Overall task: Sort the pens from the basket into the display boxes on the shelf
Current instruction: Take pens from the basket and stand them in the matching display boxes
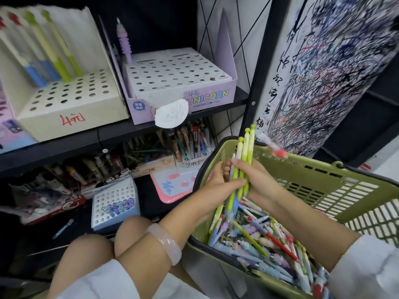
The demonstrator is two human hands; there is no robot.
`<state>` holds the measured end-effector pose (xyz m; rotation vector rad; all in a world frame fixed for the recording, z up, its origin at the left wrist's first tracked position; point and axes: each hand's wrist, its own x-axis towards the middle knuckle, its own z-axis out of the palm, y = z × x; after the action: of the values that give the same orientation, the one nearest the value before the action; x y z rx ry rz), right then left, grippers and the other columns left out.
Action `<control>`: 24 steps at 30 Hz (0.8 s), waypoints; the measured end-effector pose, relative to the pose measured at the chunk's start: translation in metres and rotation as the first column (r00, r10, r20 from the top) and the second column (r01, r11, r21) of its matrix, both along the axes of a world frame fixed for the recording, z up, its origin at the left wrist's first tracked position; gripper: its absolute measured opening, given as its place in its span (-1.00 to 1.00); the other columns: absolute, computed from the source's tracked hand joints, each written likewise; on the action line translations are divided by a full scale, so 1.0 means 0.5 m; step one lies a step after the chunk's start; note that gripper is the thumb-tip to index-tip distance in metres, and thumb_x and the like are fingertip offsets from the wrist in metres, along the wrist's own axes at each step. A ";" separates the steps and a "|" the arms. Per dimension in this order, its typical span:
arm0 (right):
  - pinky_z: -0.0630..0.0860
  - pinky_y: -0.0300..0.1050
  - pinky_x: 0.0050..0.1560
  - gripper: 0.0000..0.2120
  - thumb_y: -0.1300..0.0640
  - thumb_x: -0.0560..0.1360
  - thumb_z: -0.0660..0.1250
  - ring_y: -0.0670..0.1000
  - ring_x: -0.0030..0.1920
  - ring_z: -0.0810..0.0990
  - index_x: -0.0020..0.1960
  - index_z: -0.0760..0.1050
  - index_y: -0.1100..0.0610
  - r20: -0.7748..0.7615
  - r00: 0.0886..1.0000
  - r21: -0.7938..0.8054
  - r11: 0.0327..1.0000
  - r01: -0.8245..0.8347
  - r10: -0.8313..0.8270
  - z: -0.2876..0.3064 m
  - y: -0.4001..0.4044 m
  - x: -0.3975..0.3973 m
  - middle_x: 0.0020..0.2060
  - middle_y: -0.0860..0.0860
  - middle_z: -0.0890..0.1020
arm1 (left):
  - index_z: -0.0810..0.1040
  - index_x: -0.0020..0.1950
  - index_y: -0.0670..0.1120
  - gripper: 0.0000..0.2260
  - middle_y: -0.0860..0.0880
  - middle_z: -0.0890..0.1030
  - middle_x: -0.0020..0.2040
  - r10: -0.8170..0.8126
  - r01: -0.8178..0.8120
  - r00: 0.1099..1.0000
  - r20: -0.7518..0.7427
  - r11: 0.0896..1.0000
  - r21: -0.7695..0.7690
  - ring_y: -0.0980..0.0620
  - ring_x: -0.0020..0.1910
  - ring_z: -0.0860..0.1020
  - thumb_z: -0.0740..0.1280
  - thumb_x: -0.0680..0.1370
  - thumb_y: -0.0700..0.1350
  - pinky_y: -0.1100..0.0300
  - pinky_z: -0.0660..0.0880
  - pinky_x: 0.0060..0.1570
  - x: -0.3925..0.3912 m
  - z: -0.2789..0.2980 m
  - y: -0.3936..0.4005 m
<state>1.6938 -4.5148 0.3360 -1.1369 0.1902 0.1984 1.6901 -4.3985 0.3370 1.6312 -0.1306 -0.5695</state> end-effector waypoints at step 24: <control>0.54 -0.17 -0.30 -0.78 -0.02 0.60 0.12 0.04 -0.13 0.59 0.12 0.43 0.06 0.337 0.930 -0.408 0.913 0.001 0.149 0.176 0.074 -0.001 -0.12 -0.03 0.65 | 0.50 -0.15 -0.08 -0.87 0.11 0.56 -0.44 0.004 0.053 0.985 0.175 0.945 -0.322 0.19 -0.47 0.49 0.27 0.56 -0.26 0.33 0.45 -0.42 -0.009 0.115 0.080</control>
<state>1.6935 -4.4777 0.4238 -1.5723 -0.1517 0.0116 1.6858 -4.3584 0.3943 1.3541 -0.3566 -0.3987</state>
